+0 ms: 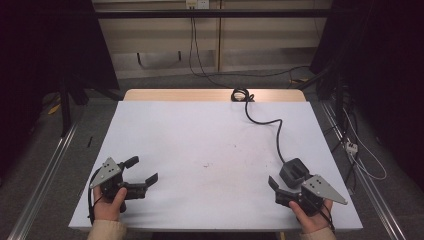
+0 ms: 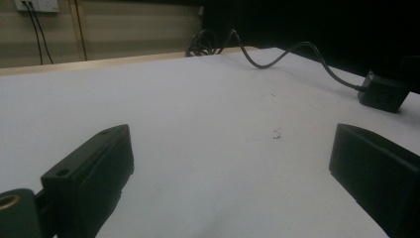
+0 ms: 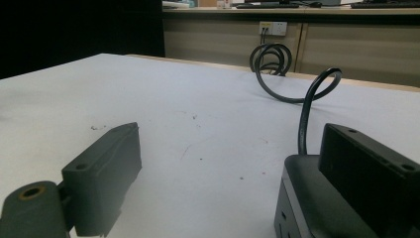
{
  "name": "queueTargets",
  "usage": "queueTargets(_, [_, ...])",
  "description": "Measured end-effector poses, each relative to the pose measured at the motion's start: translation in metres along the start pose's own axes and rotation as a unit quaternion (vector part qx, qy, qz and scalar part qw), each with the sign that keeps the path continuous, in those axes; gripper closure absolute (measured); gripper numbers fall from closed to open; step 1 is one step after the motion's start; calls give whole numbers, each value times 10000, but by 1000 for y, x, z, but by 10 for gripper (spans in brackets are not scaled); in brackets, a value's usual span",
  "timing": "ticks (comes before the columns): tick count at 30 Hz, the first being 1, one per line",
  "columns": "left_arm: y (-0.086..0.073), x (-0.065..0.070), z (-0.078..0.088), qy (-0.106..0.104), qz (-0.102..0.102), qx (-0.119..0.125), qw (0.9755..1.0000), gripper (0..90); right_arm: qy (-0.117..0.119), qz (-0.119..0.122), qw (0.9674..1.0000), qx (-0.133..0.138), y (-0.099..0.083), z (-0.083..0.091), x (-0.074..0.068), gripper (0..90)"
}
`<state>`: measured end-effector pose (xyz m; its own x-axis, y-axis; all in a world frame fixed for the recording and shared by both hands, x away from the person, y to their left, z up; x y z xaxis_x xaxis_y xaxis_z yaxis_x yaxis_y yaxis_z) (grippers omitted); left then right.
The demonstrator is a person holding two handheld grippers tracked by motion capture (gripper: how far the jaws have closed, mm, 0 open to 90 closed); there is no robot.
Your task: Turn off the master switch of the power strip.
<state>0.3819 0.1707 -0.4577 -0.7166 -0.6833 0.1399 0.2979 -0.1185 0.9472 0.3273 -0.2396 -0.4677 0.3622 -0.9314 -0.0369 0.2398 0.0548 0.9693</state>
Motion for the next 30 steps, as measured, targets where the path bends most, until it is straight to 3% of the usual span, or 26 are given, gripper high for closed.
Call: queueTargets(30, [0, 0, 1, 10, -24, -18, 10000, 33, 13, 66, 10000, -36, 7, -2, 6, 94])
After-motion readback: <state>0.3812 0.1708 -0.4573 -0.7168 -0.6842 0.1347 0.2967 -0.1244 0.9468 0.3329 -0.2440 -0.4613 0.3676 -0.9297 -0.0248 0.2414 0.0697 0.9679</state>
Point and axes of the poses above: each handheld gripper's, and its own axes: z roughly backward along the jaws, y roughly out of its top, x roughly to its right, the point moved 9 cm from there along -z, roughly forward along the jaws, and after that the axes turned 2 degrees about -x, right-handed, at the moved point
